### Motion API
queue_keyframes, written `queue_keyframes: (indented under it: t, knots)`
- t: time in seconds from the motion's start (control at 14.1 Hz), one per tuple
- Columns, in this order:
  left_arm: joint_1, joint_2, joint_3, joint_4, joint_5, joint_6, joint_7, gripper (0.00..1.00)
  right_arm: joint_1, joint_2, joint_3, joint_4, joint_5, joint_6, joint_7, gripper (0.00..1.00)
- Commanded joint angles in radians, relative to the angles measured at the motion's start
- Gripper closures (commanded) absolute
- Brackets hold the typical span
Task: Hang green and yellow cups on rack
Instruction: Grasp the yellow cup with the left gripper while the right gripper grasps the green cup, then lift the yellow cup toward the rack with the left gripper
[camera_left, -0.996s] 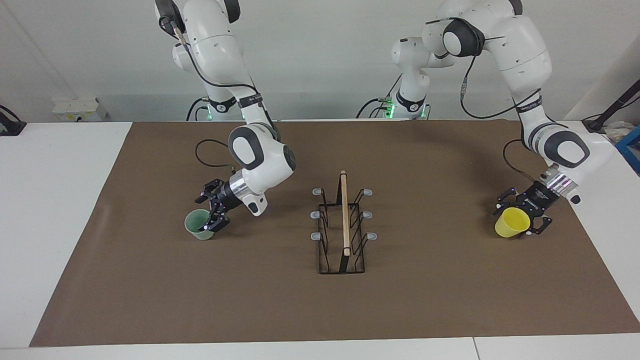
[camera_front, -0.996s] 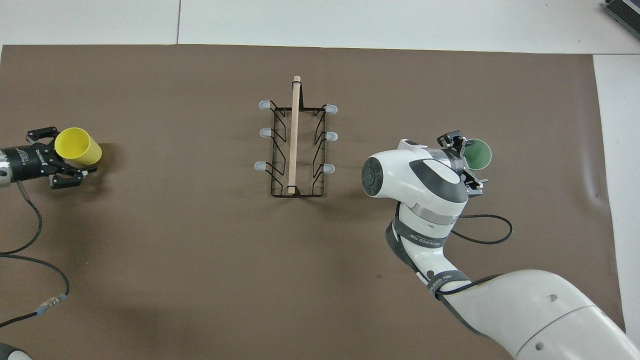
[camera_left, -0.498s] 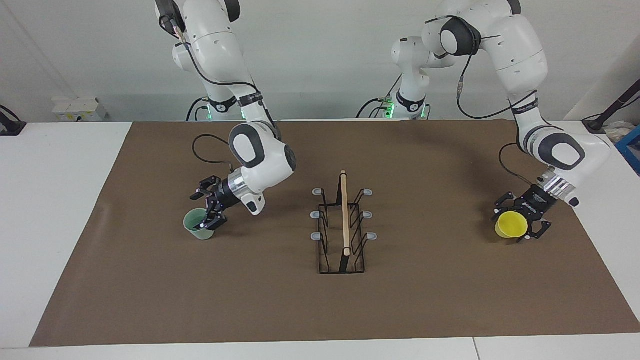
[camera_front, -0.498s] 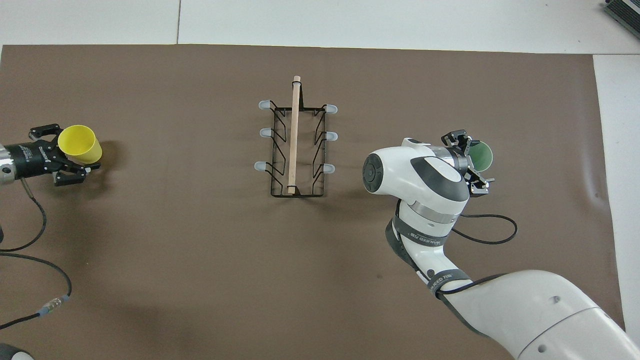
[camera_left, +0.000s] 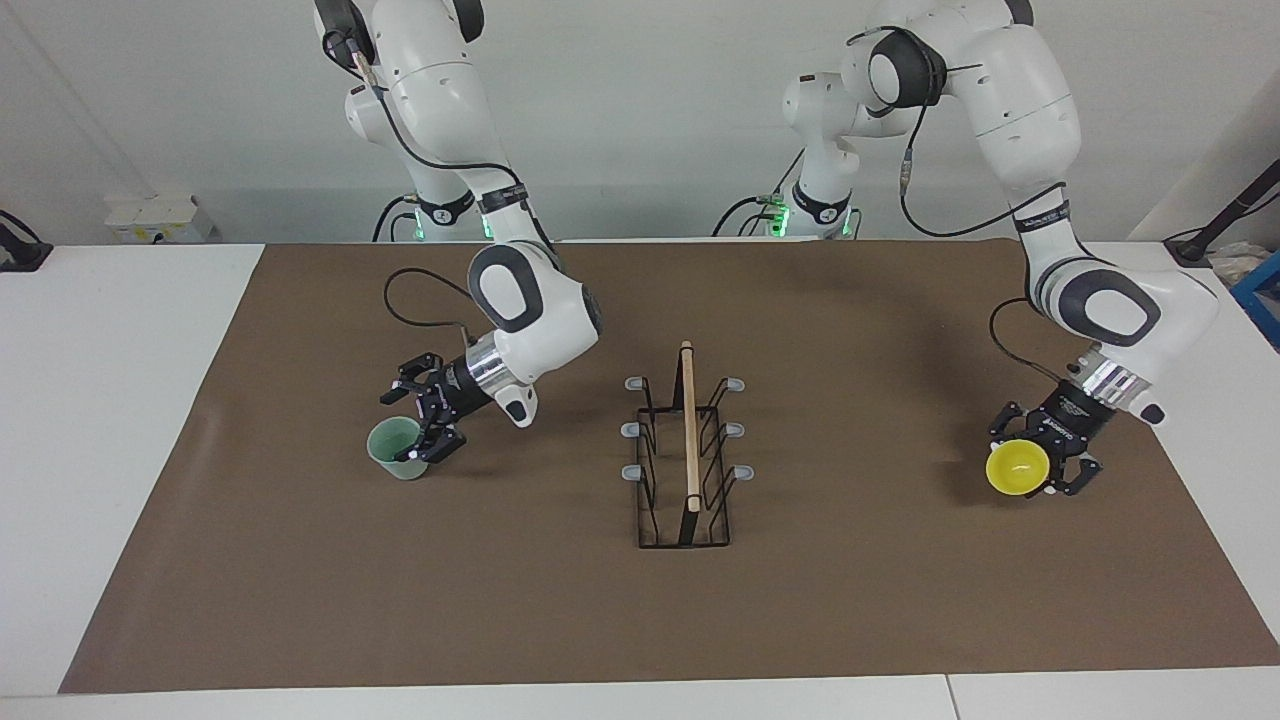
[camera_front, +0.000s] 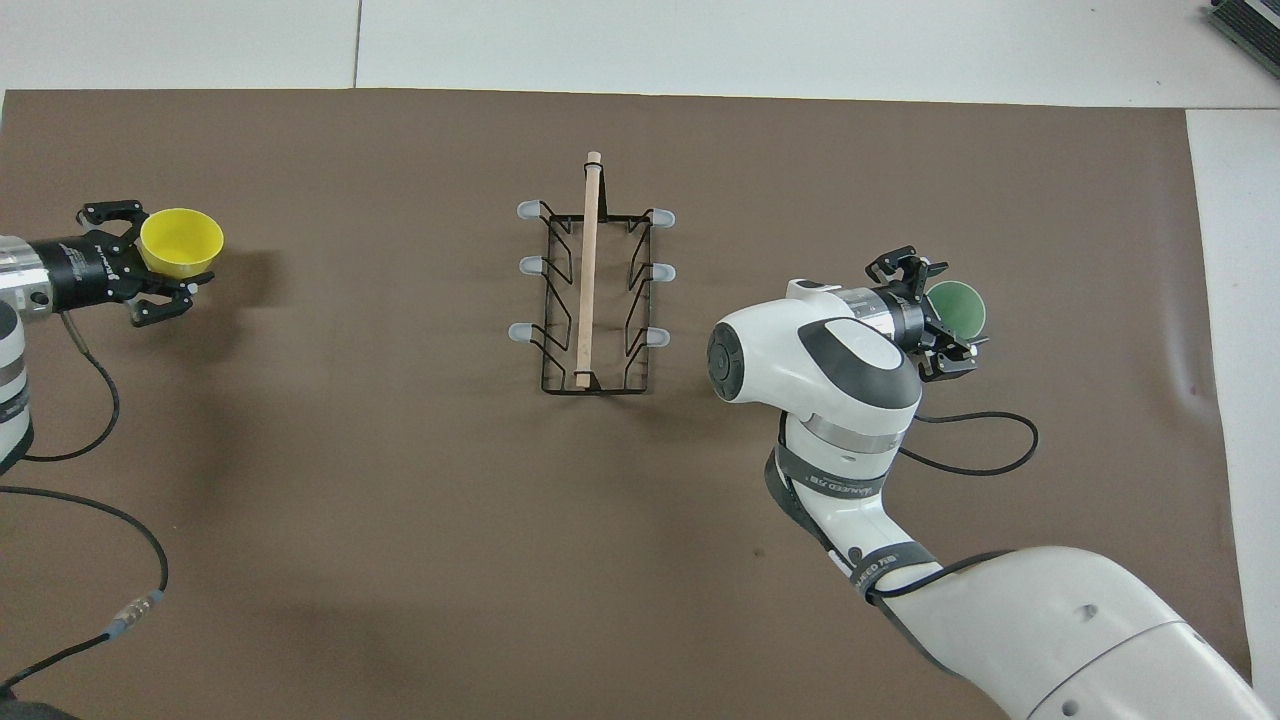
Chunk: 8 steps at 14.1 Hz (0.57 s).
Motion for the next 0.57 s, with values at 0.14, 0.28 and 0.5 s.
queue_keyframes:
  t: [0.14, 0.28, 0.5]
  knots:
    - [-0.02, -0.133, -0.07, 0.028, 0.329, -0.027, 0.027, 1.0, 0.0, 0.03, 0.004, 0.002, -0.027, 0.041, 0.029, 0.0]
    - [-0.017, -0.17, -0.13, 0.022, 0.435, -0.028, 0.017, 1.0, 0.001, 0.045, 0.004, -0.007, -0.027, 0.058, 0.072, 0.0]
    - [-0.023, -0.252, -0.167, -0.001, 0.556, -0.028, 0.014, 1.0, 0.014, 0.077, 0.004, -0.007, -0.027, 0.06, 0.128, 0.0]
